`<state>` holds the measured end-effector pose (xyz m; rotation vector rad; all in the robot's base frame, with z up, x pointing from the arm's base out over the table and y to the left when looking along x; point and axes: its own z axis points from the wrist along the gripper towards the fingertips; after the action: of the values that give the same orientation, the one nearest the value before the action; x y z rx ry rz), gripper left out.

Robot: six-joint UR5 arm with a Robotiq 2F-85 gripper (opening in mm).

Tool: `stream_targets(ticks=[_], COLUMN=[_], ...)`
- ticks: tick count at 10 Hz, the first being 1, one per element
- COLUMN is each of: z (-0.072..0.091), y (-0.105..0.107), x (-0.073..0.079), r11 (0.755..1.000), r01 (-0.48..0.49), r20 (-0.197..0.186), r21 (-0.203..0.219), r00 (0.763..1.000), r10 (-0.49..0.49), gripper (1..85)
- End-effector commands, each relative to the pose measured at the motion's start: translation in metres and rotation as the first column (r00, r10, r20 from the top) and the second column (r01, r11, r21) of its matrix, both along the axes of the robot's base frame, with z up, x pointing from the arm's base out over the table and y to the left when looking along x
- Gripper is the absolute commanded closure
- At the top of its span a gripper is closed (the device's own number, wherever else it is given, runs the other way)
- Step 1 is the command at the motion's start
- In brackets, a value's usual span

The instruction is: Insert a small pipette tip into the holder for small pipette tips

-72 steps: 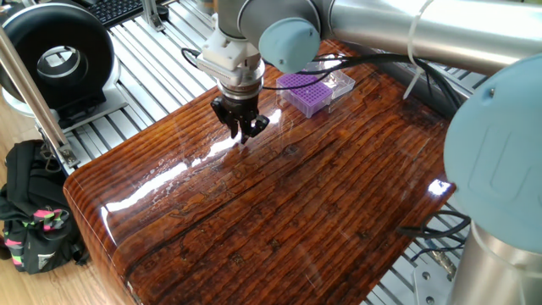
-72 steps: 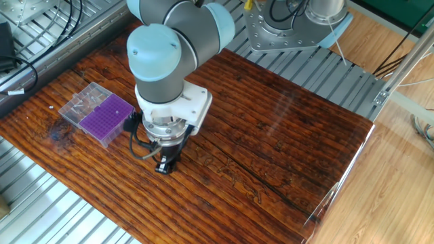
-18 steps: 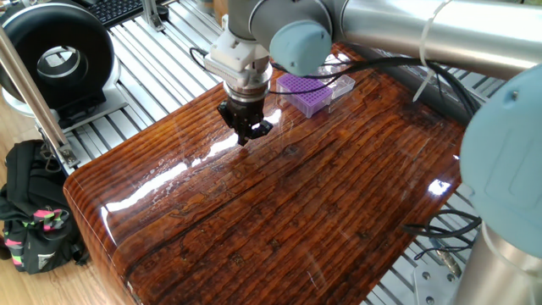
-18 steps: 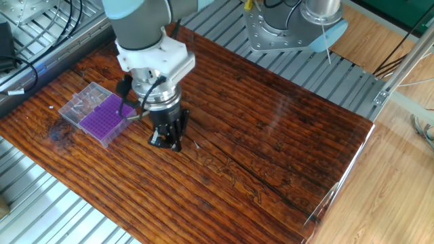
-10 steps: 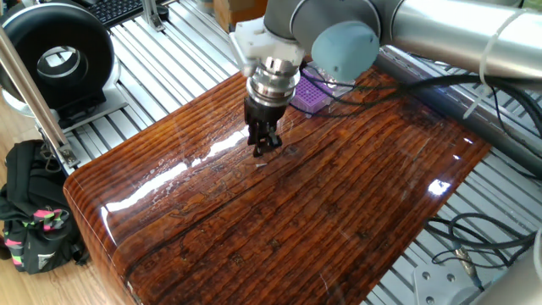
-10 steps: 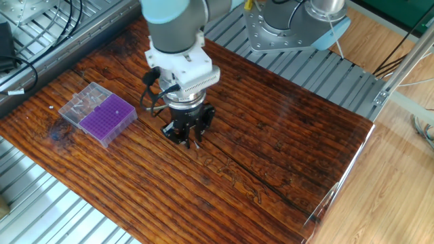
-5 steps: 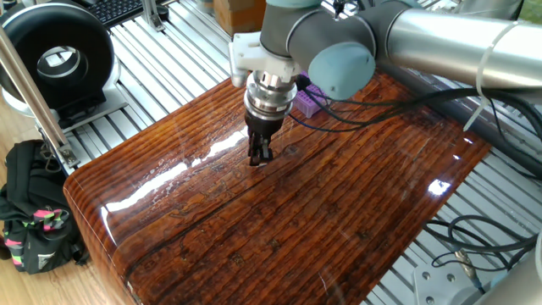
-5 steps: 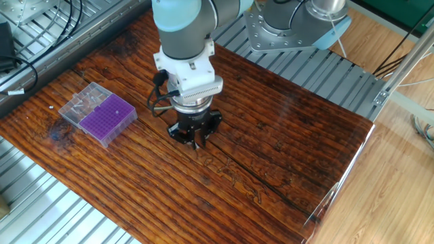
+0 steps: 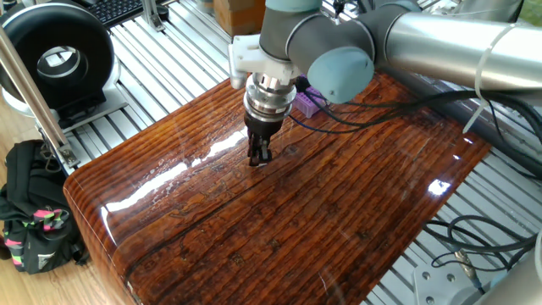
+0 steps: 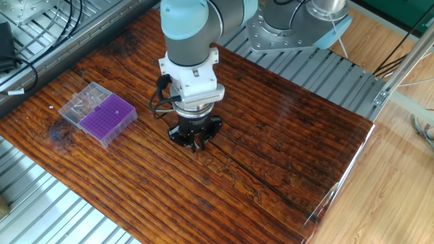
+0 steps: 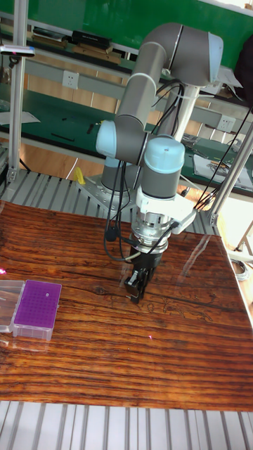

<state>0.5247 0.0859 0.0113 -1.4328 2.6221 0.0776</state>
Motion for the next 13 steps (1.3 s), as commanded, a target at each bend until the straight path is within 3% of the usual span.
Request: stream_targets(ticks=[1,8,13], z=[-0.001,-0.010,-0.010], y=[0.002,0.000,0.003], x=[0.001,-0.008,-0.009], r11=[1.000,1.000,1.000], r01=[0.016,0.019,0.020], r20=[0.001,-0.014,-0.019], r21=[0.011,-0.010,-0.001], r00=[1.000,1.000,1.000], r10=[-0.016,-0.019,-0.020], gripper=[59.7,61.0,62.7])
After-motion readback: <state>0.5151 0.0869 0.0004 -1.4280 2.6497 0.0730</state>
